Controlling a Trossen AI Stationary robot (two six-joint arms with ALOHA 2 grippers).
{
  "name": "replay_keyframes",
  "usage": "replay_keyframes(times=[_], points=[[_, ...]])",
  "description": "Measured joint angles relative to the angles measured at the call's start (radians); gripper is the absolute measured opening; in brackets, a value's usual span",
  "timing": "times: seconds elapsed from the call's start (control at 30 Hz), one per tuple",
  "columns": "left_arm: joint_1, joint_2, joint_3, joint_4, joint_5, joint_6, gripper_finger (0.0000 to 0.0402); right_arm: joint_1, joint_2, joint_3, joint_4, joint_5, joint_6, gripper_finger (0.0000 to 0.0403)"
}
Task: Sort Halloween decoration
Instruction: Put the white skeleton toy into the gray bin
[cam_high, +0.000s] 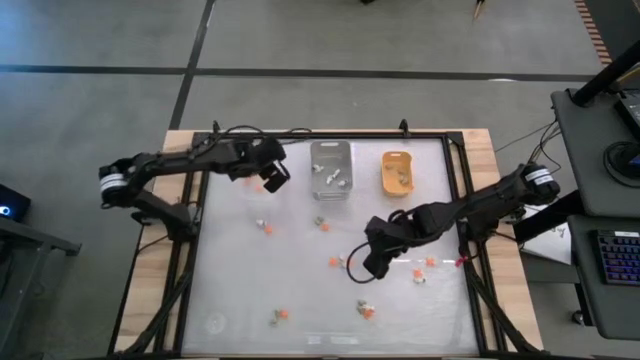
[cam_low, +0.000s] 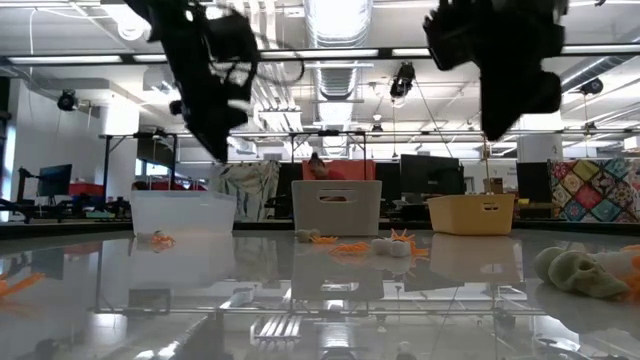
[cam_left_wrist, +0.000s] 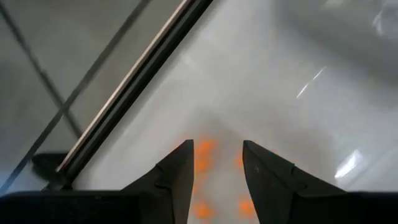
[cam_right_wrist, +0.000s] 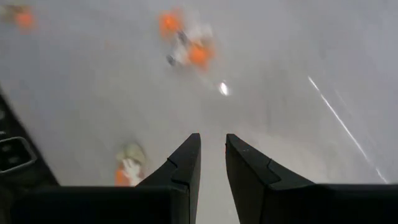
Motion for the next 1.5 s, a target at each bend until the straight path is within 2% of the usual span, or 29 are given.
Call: replay_keyframes(times=[0.17,0.33,0.5,0.7,0.9,1.07,1.37,1.5], points=[[-0.153,-0.099,-0.002,0.081,-0.001,-0.003,0.0121,0.035,0.029,-0.001,-0.072,-0.043,0.051,0.0066],[-0.301,-0.183,-0.005,0.167,0.0,0.018,0.0121,0.103,0.054,-0.001,-0.112,-0.152,-0.138,0.0066],[-0.43,-0.236,-0.033,0.272,0.0,0.074,0.0121,0.186,0.061,-0.002,-0.176,-0.149,-0.259,0.0066],[-0.542,-0.254,-0.101,0.41,0.001,0.084,0.0121,0.281,0.061,-0.009,-0.251,-0.105,-0.288,0.0066],[-0.577,-0.256,-0.165,0.488,0.002,0.076,0.0121,0.382,0.061,-0.025,-0.267,-0.013,-0.324,0.0066],[-0.577,-0.254,-0.176,0.513,0.001,0.076,0.0121,0.394,0.061,-0.069,-0.264,0.004,-0.286,0.0071],[-0.577,-0.254,-0.176,0.525,0.0,0.082,0.0121,0.393,0.061,-0.098,-0.261,0.004,-0.208,0.0147],[-0.577,-0.254,-0.176,0.525,0.0,0.082,0.0121,0.394,0.07,-0.114,-0.255,-0.001,-0.169,0.0166]])
